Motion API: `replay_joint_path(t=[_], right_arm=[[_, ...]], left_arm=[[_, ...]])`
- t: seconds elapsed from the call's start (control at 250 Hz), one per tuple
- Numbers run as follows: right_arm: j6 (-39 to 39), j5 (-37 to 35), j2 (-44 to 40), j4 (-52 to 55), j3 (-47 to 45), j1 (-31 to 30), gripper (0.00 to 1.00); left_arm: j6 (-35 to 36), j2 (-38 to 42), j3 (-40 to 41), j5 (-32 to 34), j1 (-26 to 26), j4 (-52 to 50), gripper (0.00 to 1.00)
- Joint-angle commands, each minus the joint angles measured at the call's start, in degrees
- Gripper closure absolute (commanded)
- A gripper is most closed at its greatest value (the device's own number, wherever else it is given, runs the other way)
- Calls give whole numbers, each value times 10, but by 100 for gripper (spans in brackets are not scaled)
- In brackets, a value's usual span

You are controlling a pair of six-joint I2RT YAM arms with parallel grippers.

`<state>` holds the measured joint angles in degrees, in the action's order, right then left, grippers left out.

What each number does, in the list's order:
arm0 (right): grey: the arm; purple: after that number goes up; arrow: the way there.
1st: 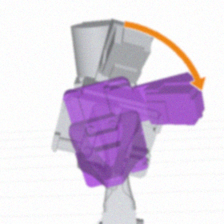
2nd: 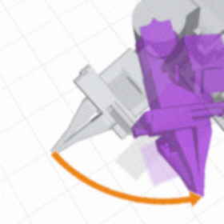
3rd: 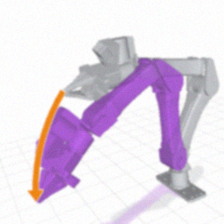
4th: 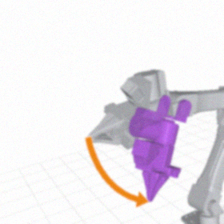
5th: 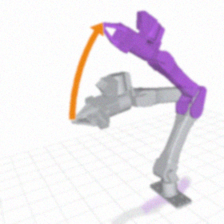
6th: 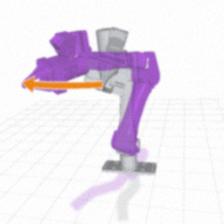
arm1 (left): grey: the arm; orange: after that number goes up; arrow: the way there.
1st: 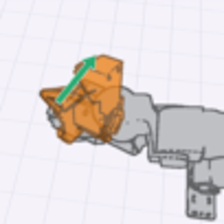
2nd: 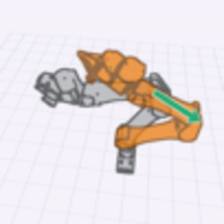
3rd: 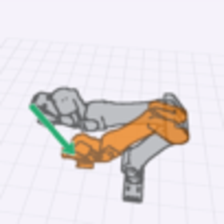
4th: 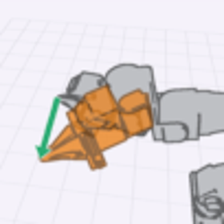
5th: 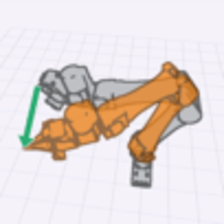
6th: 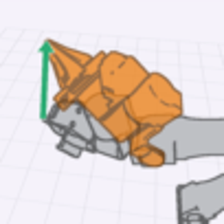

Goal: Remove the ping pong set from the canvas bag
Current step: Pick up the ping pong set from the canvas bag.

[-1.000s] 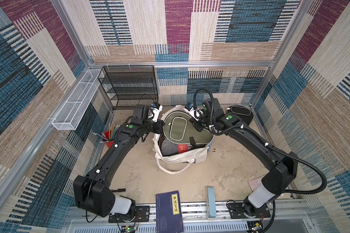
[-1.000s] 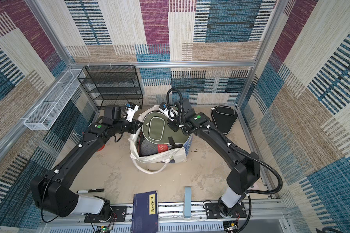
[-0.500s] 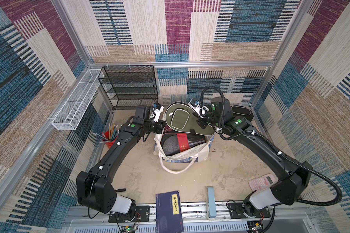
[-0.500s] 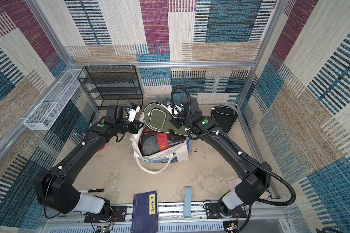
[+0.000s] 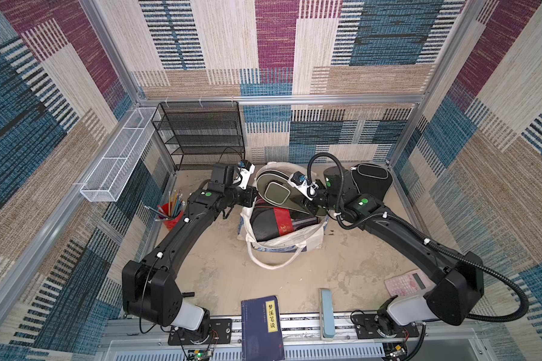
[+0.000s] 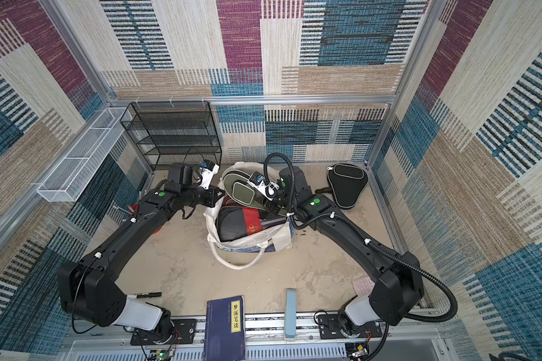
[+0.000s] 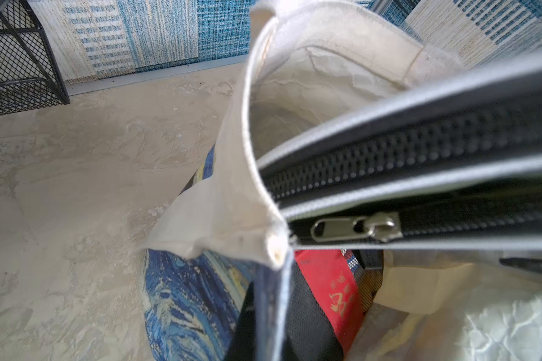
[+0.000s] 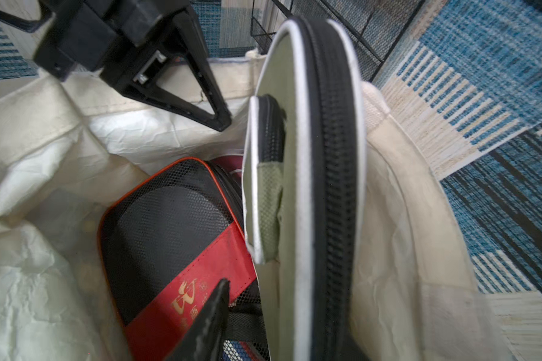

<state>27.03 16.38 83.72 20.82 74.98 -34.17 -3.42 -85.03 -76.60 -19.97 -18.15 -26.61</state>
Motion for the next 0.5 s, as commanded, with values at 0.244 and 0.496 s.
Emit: replay_joint_path(t=[0.244,0.496], right_arm=[[23,24,71,35,35,-1,77],[18,17,60,56,70,0,100]], left_arm=[[5,17,9,-22,-1,-9,100],[10,27,10,-15,-2,-16,100]])
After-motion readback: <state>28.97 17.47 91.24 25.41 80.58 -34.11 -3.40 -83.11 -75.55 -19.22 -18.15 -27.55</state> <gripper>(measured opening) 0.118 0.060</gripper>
